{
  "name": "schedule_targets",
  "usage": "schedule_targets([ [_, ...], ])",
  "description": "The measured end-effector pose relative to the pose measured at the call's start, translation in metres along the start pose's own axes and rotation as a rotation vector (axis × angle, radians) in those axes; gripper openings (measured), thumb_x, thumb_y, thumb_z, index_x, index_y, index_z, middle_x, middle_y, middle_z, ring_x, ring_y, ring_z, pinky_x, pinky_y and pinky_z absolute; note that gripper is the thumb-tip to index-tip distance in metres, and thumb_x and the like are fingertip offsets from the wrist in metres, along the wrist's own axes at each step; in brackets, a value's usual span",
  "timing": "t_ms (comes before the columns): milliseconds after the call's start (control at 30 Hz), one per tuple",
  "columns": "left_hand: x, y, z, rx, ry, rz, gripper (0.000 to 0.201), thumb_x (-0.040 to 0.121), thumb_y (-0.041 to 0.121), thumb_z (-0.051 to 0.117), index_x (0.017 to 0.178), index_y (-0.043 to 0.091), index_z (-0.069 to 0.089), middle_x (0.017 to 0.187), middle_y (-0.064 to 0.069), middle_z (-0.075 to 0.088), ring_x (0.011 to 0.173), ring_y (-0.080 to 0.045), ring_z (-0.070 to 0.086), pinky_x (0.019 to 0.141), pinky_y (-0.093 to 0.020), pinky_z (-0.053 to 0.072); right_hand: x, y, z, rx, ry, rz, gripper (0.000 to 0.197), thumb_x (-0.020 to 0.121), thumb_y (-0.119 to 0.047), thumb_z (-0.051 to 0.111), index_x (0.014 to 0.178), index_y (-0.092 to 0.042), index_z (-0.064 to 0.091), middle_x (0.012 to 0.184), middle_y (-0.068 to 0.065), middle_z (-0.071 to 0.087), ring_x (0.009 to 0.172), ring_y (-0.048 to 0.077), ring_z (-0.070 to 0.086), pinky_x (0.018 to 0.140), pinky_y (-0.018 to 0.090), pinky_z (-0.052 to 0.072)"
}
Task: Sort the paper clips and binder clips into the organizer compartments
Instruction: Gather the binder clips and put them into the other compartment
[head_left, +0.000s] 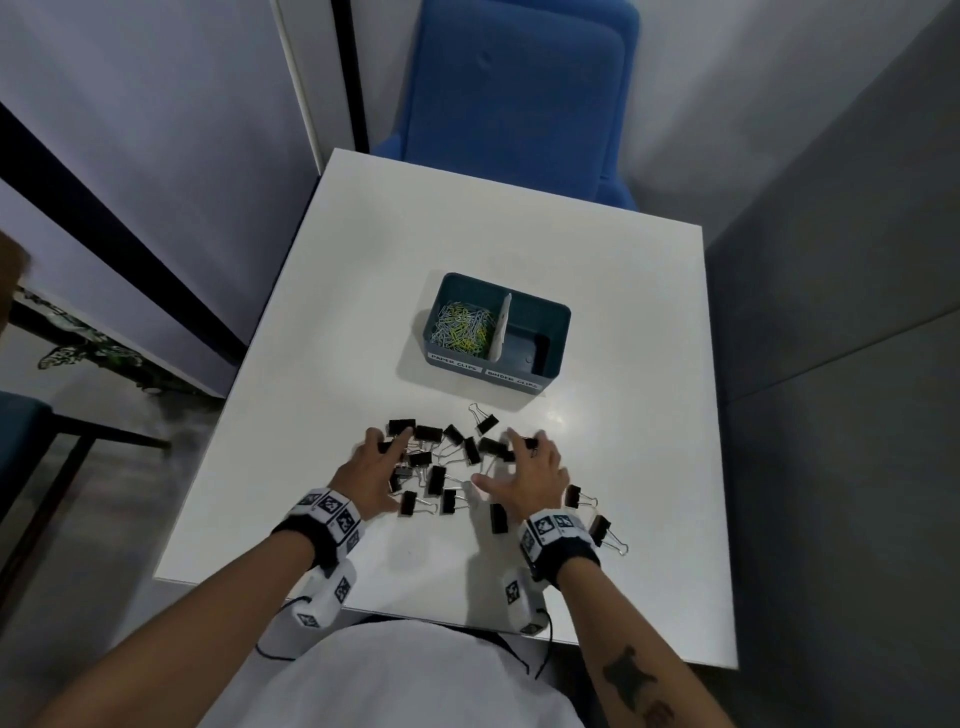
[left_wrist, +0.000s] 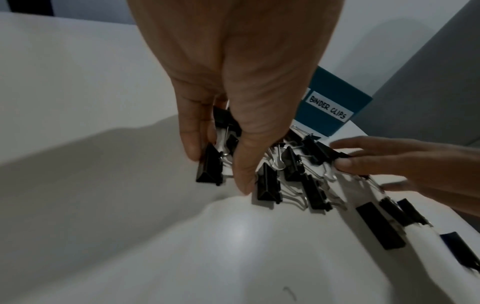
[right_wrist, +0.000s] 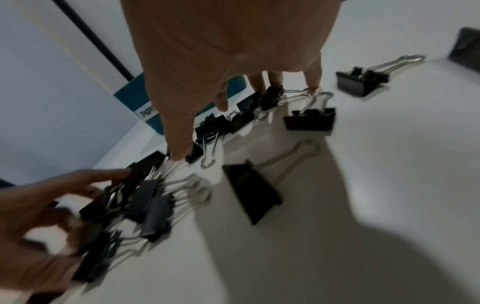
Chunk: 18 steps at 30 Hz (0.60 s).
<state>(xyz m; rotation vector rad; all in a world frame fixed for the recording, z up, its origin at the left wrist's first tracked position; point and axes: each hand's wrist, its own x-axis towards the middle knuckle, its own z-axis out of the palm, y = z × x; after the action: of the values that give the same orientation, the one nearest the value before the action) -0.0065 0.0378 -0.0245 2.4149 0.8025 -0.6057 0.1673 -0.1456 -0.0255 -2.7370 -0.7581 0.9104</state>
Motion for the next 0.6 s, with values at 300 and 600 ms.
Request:
schedule_targets([
  [300,0.006,0.030,0.002,-0.069,0.046,0.118,0.092,0.079,0.021,0.072,0.150,0.027,0.014,0.135,-0.009,0.025,0.112,-0.034,0.049,0.082,-0.041,0.051,-0.012,-0.013,-0.010,0.129,0.064,-0.131,0.080,0.080,-0.056,0.067,0.147,-0.030,0.032,0.157,0.012,0.020,0.143,0.031,0.021,0.112,0.053,0.029],
  [600,0.028,0.003,-0.037,-0.026,0.099,-0.092,0.112,0.065,0.067,0.072,0.150,0.029,0.008,0.151,-0.005,0.017,0.131,-0.030,0.030,0.092,-0.048,0.045,-0.052,0.109,-0.038,0.084,0.043,0.314,0.104,0.056,-0.079,0.070,0.137,-0.025,0.034,0.128,0.013,0.034,0.119,0.036,0.043,0.087,0.048,0.051],
])
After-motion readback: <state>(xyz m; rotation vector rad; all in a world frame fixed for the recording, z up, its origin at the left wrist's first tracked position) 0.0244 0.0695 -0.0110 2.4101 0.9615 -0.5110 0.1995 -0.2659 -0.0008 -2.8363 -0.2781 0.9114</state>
